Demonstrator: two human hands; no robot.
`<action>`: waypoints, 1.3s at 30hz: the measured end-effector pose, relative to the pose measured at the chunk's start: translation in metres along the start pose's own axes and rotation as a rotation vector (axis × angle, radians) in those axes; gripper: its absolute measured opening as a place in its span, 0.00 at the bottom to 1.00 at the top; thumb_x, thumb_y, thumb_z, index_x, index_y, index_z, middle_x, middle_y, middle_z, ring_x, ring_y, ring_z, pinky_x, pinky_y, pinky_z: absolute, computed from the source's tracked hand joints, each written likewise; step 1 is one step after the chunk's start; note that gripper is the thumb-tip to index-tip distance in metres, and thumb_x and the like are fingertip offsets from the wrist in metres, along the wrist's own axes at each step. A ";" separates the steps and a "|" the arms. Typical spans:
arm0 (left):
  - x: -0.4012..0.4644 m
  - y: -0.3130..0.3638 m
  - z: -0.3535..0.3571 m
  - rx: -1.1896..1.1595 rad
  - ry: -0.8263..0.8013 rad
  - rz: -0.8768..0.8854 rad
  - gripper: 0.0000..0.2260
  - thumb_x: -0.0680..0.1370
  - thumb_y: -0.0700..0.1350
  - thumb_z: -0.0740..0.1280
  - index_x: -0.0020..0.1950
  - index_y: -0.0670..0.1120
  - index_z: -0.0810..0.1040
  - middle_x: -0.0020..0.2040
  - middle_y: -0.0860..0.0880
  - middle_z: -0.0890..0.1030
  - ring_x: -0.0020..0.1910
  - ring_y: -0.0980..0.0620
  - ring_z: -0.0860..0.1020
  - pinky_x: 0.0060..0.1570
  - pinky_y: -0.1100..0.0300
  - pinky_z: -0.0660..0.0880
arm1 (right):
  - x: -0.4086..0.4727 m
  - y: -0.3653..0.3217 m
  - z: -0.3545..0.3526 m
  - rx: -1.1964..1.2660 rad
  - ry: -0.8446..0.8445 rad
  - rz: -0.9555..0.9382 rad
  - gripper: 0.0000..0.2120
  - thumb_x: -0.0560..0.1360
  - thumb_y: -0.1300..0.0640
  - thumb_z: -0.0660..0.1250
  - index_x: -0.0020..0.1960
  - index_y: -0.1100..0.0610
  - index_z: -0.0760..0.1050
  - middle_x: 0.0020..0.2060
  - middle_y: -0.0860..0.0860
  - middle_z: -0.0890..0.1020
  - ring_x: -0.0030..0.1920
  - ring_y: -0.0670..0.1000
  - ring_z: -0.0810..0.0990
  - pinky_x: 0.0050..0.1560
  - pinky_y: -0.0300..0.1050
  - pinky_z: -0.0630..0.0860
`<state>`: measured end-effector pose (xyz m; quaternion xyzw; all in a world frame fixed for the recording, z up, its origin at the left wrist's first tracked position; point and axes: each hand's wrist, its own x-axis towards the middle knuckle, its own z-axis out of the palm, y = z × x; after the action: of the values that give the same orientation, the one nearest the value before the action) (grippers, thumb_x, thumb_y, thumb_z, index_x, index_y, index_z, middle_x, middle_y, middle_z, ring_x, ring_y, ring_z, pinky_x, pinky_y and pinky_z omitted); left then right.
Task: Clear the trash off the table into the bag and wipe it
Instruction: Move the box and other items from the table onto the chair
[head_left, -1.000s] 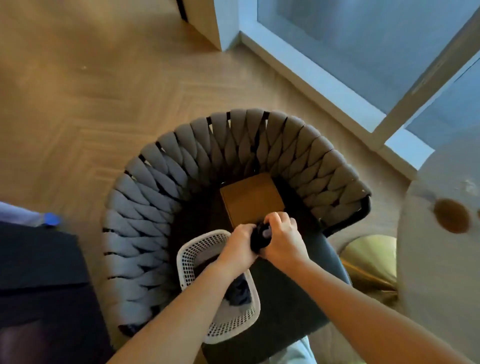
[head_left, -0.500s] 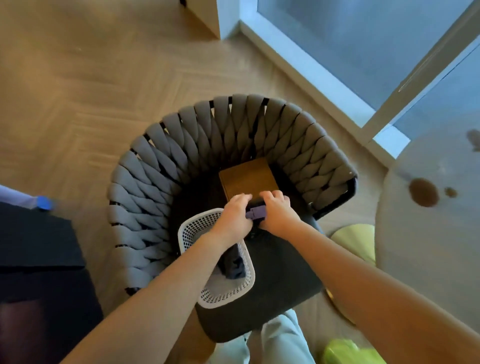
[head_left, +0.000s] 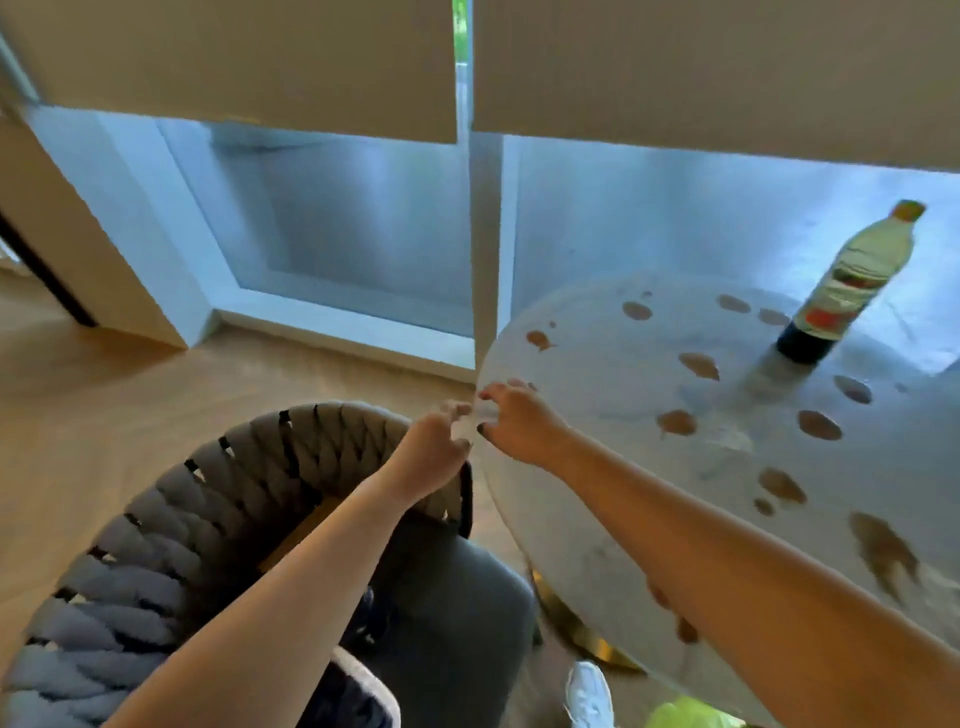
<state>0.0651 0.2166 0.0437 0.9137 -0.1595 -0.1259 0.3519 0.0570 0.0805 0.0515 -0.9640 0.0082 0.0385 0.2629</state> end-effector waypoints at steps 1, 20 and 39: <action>0.010 0.018 0.008 0.008 -0.006 0.038 0.20 0.76 0.37 0.63 0.68 0.41 0.67 0.67 0.43 0.71 0.66 0.47 0.70 0.64 0.60 0.64 | -0.003 0.015 -0.019 0.011 0.044 0.034 0.23 0.73 0.58 0.66 0.67 0.59 0.68 0.63 0.59 0.71 0.65 0.59 0.68 0.65 0.48 0.65; 0.212 0.337 0.222 0.018 -0.107 0.431 0.25 0.76 0.41 0.66 0.71 0.47 0.62 0.69 0.44 0.65 0.69 0.45 0.62 0.64 0.58 0.61 | 0.015 0.358 -0.323 0.033 0.744 0.523 0.26 0.75 0.52 0.64 0.68 0.60 0.61 0.66 0.60 0.65 0.66 0.60 0.63 0.60 0.56 0.68; 0.237 0.316 0.185 -0.034 -0.025 0.453 0.30 0.74 0.51 0.68 0.73 0.51 0.59 0.72 0.48 0.63 0.70 0.47 0.61 0.67 0.53 0.59 | 0.055 0.325 -0.339 -0.248 0.574 0.250 0.15 0.74 0.63 0.65 0.60 0.63 0.70 0.57 0.61 0.70 0.55 0.62 0.74 0.49 0.46 0.70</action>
<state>0.1547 -0.2065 0.0979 0.8469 -0.3628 -0.0573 0.3844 0.1239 -0.3712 0.1740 -0.9517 0.1955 -0.2019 0.1235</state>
